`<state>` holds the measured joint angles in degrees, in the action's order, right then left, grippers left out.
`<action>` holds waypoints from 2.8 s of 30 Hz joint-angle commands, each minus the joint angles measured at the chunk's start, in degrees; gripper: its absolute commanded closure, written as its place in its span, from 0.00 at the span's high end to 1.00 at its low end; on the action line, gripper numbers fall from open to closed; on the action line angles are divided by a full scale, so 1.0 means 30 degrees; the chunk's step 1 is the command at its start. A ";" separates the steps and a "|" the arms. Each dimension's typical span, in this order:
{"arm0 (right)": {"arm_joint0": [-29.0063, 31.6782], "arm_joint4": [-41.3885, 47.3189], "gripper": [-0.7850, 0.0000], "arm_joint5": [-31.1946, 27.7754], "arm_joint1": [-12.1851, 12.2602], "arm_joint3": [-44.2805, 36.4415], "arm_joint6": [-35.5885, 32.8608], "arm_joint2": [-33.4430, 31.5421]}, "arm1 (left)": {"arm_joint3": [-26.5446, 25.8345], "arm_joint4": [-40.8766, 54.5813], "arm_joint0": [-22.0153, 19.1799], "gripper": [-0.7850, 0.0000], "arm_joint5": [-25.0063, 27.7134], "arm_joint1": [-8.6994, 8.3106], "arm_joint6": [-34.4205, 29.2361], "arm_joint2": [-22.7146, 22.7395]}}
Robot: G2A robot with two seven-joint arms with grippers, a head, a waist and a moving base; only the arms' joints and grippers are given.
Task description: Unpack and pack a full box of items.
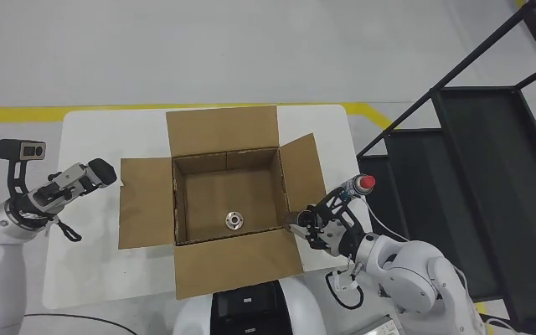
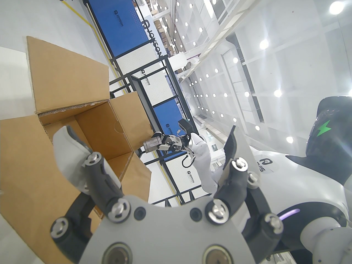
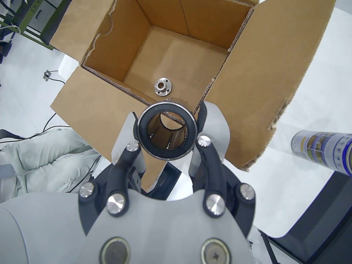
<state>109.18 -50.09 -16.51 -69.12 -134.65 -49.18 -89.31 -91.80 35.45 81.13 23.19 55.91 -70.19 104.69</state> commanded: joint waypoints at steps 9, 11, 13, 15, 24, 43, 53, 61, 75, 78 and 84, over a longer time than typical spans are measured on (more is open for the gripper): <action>0.1163 0.0443 0.00 -0.1623 0.0300 0.0000 0.0917 -0.2044 | 0.0000 -0.0002 0.0000 1.00 0.0001 0.0000 0.0000 0.0001; 0.1732 0.1164 0.00 -0.2351 0.0375 0.0000 0.1068 -0.2892 | 0.0000 -0.0002 0.0000 1.00 0.0001 0.0000 0.0000 0.0001; 0.2475 0.2460 0.00 -0.3433 0.0472 0.0000 0.1030 -0.3941 | 0.0000 -0.0002 0.0000 1.00 0.0001 0.0000 0.0000 0.0001; 0.2971 0.3275 0.00 -0.4087 0.0540 0.0000 0.0915 -0.4719 | 0.0000 -0.0002 0.0000 1.00 0.0001 0.0000 0.0000 0.0001; 0.5249 0.7074 0.00 -0.6191 0.0847 0.0000 -0.0016 -0.8371 | 0.0000 -0.0002 0.0000 1.00 0.0001 0.0000 0.0000 0.0001; 0.5642 0.3722 0.00 -0.5347 0.1038 0.2470 0.1158 -0.7966 | 0.0000 -0.0002 0.0000 1.00 0.0001 0.0000 0.0000 0.0001; 0.3293 0.0391 0.00 -0.5588 0.1180 0.5385 0.3281 -0.5859 | 0.0000 -0.0002 0.0000 1.00 0.0001 0.0000 0.0000 0.0001; 0.1841 -0.3705 0.00 -0.3173 0.1177 0.6780 0.4098 -0.4049 | 0.0000 -0.0002 0.0000 1.00 0.0001 0.0000 0.0000 0.0001; -0.0833 -0.6266 0.00 -0.0496 0.1075 1.0030 0.4920 -0.1424 | 0.0000 -0.0002 0.0000 1.00 0.0001 0.0000 0.0000 0.0001; -0.0898 -0.6468 0.00 -0.0456 0.1079 1.0264 0.5106 -0.1211 | 0.0000 -0.0002 0.0000 1.00 0.0001 0.0000 0.0000 0.0001; -0.1605 -0.5945 0.00 -0.0184 0.1043 1.1288 0.4933 -0.0723 | 0.0000 -0.0002 0.0000 1.00 0.0001 0.0000 0.0000 0.0001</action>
<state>104.79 -68.50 -17.23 -65.96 -101.33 -34.10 -91.68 -91.80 35.45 81.13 23.19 55.91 -70.19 104.69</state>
